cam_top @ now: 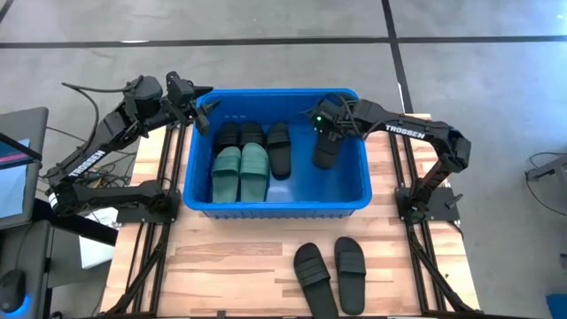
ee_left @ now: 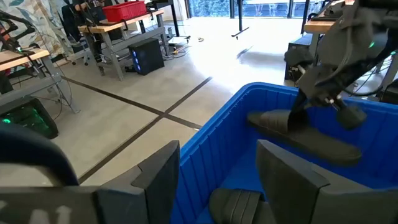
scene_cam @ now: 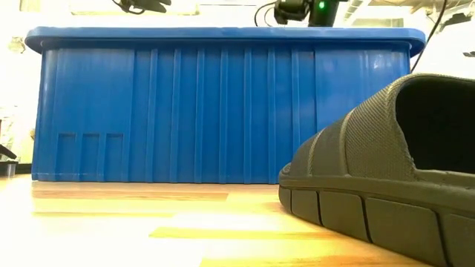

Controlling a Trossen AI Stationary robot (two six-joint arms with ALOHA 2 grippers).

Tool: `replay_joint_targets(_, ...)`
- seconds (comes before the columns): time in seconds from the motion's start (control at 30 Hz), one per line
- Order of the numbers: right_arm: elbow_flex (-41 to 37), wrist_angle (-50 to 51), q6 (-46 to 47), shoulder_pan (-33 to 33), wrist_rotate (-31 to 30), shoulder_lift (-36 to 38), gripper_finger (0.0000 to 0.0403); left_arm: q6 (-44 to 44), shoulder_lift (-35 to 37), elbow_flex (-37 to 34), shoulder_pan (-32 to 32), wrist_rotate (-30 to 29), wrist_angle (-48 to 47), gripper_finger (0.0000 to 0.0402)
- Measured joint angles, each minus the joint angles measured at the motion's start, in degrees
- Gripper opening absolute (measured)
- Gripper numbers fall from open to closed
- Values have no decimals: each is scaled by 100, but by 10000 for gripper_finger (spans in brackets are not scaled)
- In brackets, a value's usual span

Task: Pick and place slides into bin
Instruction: Adjust the black slide in the blue bin

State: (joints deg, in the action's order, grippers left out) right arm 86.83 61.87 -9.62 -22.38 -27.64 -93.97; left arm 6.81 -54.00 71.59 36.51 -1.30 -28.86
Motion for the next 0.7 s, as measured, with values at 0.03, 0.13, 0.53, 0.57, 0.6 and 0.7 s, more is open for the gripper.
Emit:
replay_joint_targets(0.03, -85, -54, -105, -30, 38, 0, 0, 0, 0, 0, -2, 0, 0, 199)
replay_joint_targets(0.13, -384, -277, -407, -47, 67, -2, 0, -1, 0, 0, -2, 0, -20, 199)
replay_joint_targets(0.53, -1122, -891, -952, -303, 134, -9, 0, -7, 0, 0, -1, -89, -24, 199)
replay_joint_targets(0.57, -1159, -950, -1017, -329, 137, -9, 0, -10, 0, 0, -2, -94, -24, 199)
replay_joint_targets(0.6, -1195, -1013, -1070, -361, 138, -9, 0, -27, 0, 0, -2, -94, -24, 199)
replay_joint_targets(0.7, -1299, -1108, -1184, -443, 238, -9, 0, -61, 0, 0, -2, -98, -22, 199)
